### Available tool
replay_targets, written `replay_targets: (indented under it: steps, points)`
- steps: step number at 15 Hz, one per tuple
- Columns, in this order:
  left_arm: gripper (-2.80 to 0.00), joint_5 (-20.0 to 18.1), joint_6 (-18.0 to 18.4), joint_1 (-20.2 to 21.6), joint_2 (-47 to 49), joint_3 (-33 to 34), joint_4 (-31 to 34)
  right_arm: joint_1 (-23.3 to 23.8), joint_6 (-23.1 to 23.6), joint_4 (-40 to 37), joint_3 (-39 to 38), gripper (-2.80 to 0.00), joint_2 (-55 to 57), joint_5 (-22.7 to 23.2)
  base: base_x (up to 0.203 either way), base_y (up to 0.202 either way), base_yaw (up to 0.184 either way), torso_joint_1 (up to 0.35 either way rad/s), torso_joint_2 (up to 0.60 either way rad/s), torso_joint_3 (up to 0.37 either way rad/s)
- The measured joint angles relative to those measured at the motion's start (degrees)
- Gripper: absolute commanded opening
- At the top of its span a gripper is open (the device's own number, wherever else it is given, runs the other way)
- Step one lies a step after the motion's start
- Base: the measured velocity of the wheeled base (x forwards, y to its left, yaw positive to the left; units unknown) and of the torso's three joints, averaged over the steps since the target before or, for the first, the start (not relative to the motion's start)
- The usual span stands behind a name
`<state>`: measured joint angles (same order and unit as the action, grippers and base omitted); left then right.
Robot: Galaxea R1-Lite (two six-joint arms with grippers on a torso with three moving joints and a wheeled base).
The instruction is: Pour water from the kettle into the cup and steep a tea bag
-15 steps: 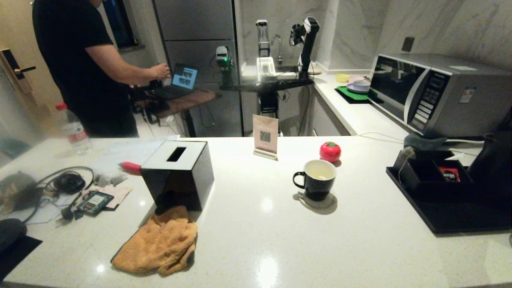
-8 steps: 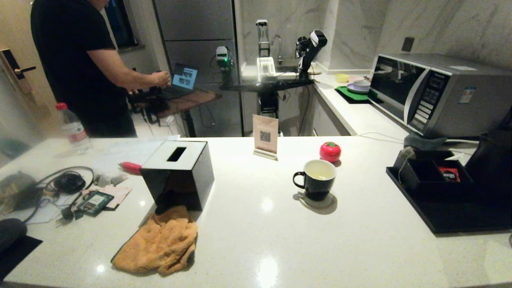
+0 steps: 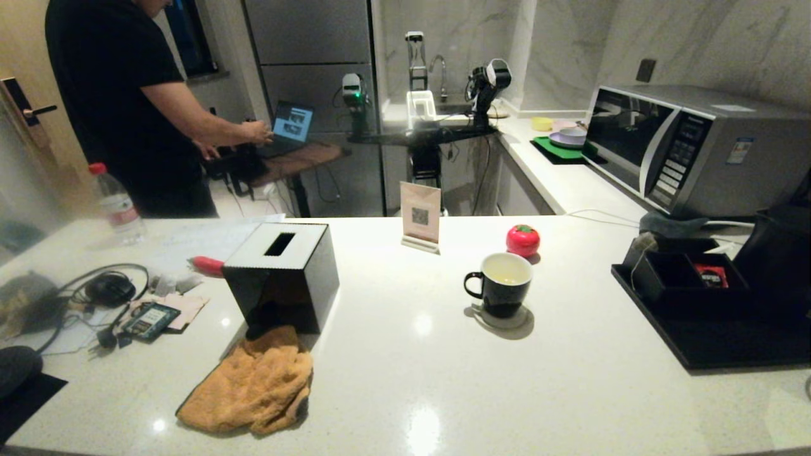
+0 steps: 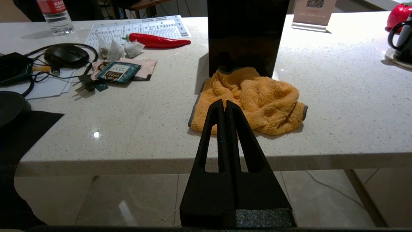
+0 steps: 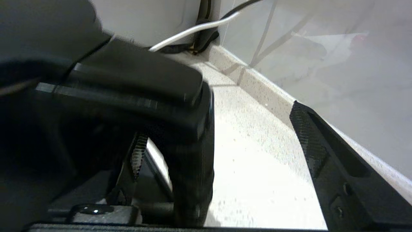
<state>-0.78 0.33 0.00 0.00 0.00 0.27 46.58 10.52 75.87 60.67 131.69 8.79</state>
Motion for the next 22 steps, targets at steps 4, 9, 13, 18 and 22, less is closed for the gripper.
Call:
replay_targets:
  steps: [4, 9, 13, 18, 22]
  points:
    - [-2.80, 0.0, 0.0, 0.0, 0.0, 0.0, 0.0, 0.0, 0.0, 0.0, -2.0, 0.00, -1.3, 0.0, 0.000, 0.000, 0.000, 0.000, 0.00, 0.000]
    - [-2.80, 0.0, 0.0, 0.0, 0.0, 0.0, 0.0, 0.1, 0.0, 0.1, -5.1, 0.00, -3.4, 0.0, 0.000, 0.000, 0.000, 0.000, 0.00, 0.000]
    - [-2.80, 0.0, 0.0, 0.0, 0.0, 0.0, 0.0, 0.1, 0.5, 1.2, -9.9, 0.00, -5.8, 0.0, 0.000, 0.000, 0.000, 0.000, 0.00, 0.000]
    - [-2.80, 0.0, 0.0, 0.0, 0.0, 0.0, 0.0, 0.1, 1.9, 2.8, -17.3, 0.00, -9.5, 0.2, 0.000, 0.000, 0.000, 0.000, 0.00, 0.000]
    - [-2.80, 0.0, 0.0, 0.0, 0.0, 0.0, 0.0, 0.1, 1.9, 2.7, -22.3, 0.00, -12.7, 0.0, 0.000, 0.000, 0.000, 0.000, 0.00, 0.000]
